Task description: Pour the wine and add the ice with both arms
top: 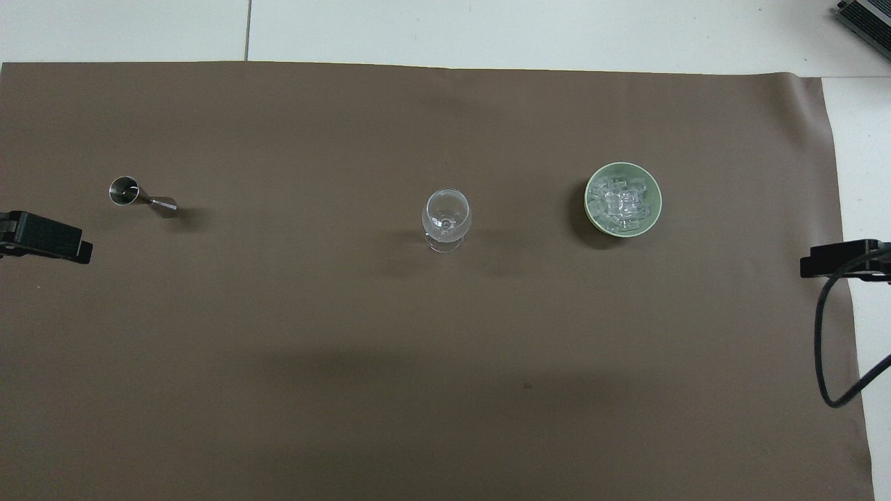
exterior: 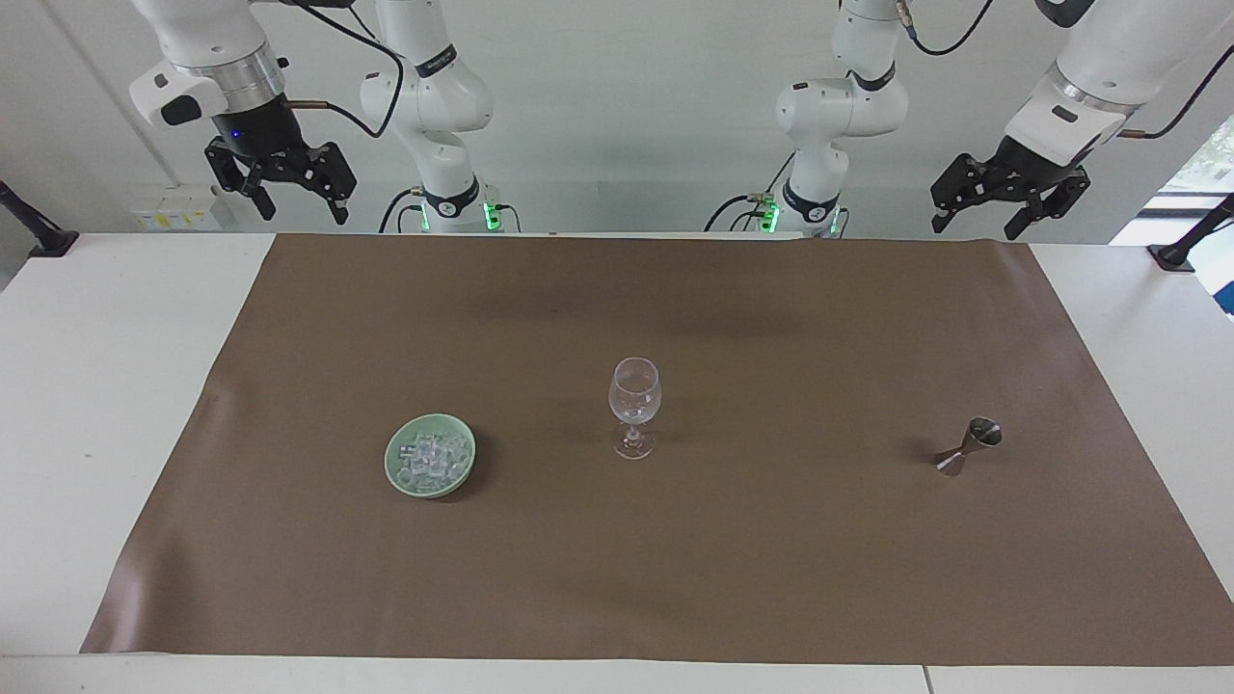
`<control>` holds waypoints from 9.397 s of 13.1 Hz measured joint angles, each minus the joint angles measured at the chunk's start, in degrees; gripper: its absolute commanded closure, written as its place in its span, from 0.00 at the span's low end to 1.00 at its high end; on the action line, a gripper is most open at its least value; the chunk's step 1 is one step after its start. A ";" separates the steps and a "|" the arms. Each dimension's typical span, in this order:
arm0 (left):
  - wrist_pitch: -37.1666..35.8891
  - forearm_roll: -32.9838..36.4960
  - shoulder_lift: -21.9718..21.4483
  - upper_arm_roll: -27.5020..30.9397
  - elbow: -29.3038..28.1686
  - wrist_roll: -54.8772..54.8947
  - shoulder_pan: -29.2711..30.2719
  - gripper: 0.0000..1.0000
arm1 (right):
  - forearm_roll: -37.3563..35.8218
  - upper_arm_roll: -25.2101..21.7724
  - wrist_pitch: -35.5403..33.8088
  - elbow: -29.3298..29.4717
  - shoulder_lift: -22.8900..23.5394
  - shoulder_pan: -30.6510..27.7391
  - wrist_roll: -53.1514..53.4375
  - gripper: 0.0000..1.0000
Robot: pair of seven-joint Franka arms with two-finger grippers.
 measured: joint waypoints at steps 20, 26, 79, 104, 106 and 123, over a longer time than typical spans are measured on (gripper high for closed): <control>-0.09 -1.03 -0.13 0.75 -0.80 -11.93 0.04 0.00 | 0.00 0.53 -0.24 0.52 0.72 0.07 0.00 0.00; -1.40 -1.08 -0.26 1.04 -0.84 -12.15 0.11 0.00 | 0.00 0.22 -3.19 4.03 4.40 0.08 0.00 0.00; 16.45 -66.46 28.68 24.59 -21.06 -52.17 12.22 0.00 | 0.03 0.18 -8.24 12.06 7.34 0.28 0.00 0.00; 29.15 -82.88 29.60 16.52 -25.82 -50.96 10.13 0.00 | 0.03 0.18 -8.24 12.07 7.34 0.28 0.00 0.00; 29.49 -83.27 29.60 16.28 -26.05 -50.96 10.07 0.00 | 0.03 0.18 -8.24 12.07 7.34 0.28 0.00 0.00; 29.90 -83.37 29.60 16.32 -26.17 -50.96 10.07 0.35 | 0.03 0.18 -8.24 12.07 7.35 0.28 0.00 0.00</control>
